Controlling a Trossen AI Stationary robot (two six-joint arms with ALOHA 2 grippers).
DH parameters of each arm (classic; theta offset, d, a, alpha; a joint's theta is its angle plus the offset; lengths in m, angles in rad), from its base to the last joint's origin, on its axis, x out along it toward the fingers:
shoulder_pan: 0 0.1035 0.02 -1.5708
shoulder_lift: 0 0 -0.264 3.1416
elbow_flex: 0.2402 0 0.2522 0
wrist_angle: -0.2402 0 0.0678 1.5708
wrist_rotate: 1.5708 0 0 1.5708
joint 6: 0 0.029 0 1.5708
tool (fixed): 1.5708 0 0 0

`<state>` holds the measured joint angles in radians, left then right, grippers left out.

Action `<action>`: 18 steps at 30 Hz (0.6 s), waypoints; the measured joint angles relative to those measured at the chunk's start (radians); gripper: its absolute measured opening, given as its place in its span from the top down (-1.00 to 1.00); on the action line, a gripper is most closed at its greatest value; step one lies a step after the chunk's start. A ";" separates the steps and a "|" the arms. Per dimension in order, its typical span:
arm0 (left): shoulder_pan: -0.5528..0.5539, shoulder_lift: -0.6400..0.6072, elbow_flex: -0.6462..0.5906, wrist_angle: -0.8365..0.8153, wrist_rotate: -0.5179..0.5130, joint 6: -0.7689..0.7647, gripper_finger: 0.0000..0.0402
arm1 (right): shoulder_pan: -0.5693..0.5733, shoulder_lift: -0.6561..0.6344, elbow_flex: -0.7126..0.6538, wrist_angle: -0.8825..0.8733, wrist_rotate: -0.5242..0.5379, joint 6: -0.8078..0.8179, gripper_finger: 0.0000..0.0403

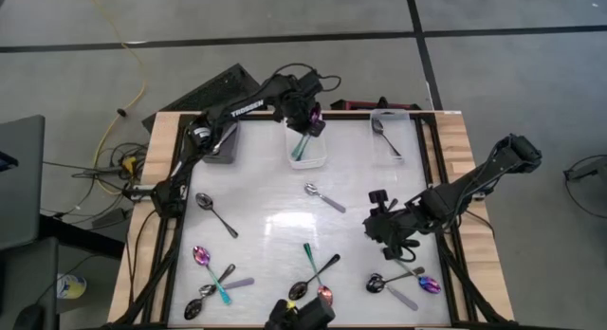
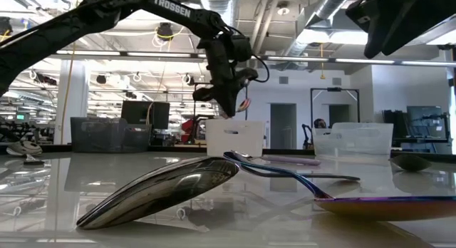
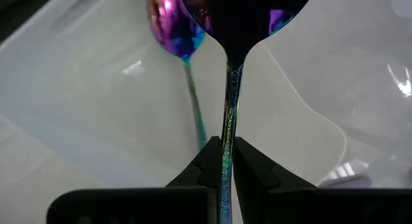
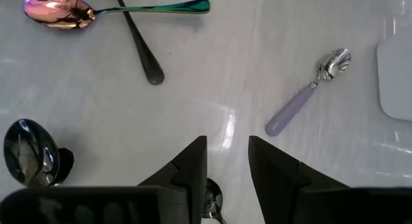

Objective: Sort silverware by color (type)
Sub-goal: Put the blue spoon into the white bin, then put the purple spoon into the transparent black bin

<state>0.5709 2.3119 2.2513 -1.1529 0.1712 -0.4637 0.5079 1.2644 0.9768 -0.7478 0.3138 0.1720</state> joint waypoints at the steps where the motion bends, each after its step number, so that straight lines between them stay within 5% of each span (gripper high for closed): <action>1: 0.000 0.000 0.000 -0.004 -0.001 -0.002 0.95 | 0.000 0.000 0.000 0.001 0.000 0.002 0.32; 18: -0.005 -0.001 0.027 0.025 -0.013 -0.007 0.43 | 0.002 0.000 0.000 0.001 0.000 0.006 0.32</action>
<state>0.5656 2.3112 2.2786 -1.1278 0.1587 -0.4711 0.5098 1.2644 0.9768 -0.7470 0.3141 0.1783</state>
